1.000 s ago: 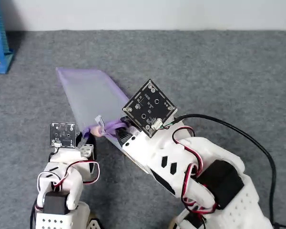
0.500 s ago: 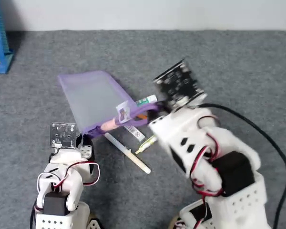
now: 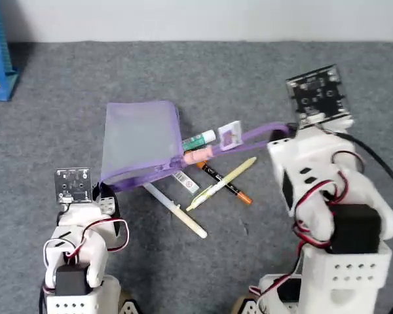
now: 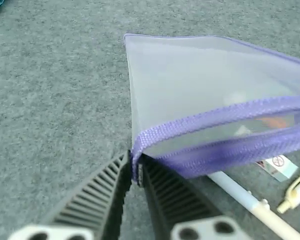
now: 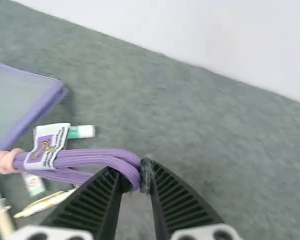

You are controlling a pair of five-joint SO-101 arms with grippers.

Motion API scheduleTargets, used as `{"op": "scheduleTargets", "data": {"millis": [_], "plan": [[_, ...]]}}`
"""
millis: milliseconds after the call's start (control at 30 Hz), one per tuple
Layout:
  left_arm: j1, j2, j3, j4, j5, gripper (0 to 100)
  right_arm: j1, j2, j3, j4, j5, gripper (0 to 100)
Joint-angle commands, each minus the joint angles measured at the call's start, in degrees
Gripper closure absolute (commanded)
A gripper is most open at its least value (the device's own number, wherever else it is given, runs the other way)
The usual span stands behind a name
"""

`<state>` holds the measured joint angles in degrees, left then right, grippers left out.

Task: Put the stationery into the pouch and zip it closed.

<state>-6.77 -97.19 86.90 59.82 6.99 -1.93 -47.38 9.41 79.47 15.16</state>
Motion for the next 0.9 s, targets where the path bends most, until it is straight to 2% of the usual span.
{"op": "scheduleTargets", "data": {"millis": [0, 367, 467, 533, 667, 733, 867], "plan": [[-0.79, 0.09, -3.21, 0.35, 0.53, 99, 4.97, -1.80, -3.08, -0.31, 1.49, 99.1], [-0.53, 0.09, -2.86, 0.00, 0.53, 99, 2.77, -1.89, -3.60, 0.13, 1.05, 99.1], [-0.44, 0.09, -2.77, 0.00, 0.53, 97, -0.48, -4.00, -3.25, 0.22, 1.05, 99.1], [-0.35, 0.09, -2.77, 0.00, 0.53, 92, -3.47, -6.37, -3.16, 1.36, 1.05, 99.1], [-0.35, 0.09, -0.04, -0.79, 0.79, 71, -7.87, -12.00, -3.34, 2.68, 1.14, 99.1], [-0.53, 0.09, 1.63, -2.37, 3.16, 63, -8.40, -14.11, -3.34, 2.68, 1.23, 99.1], [-0.35, 0.09, 2.24, -3.96, 4.22, 61, -8.57, -16.66, -3.34, 2.68, 1.32, 99.1]]}}
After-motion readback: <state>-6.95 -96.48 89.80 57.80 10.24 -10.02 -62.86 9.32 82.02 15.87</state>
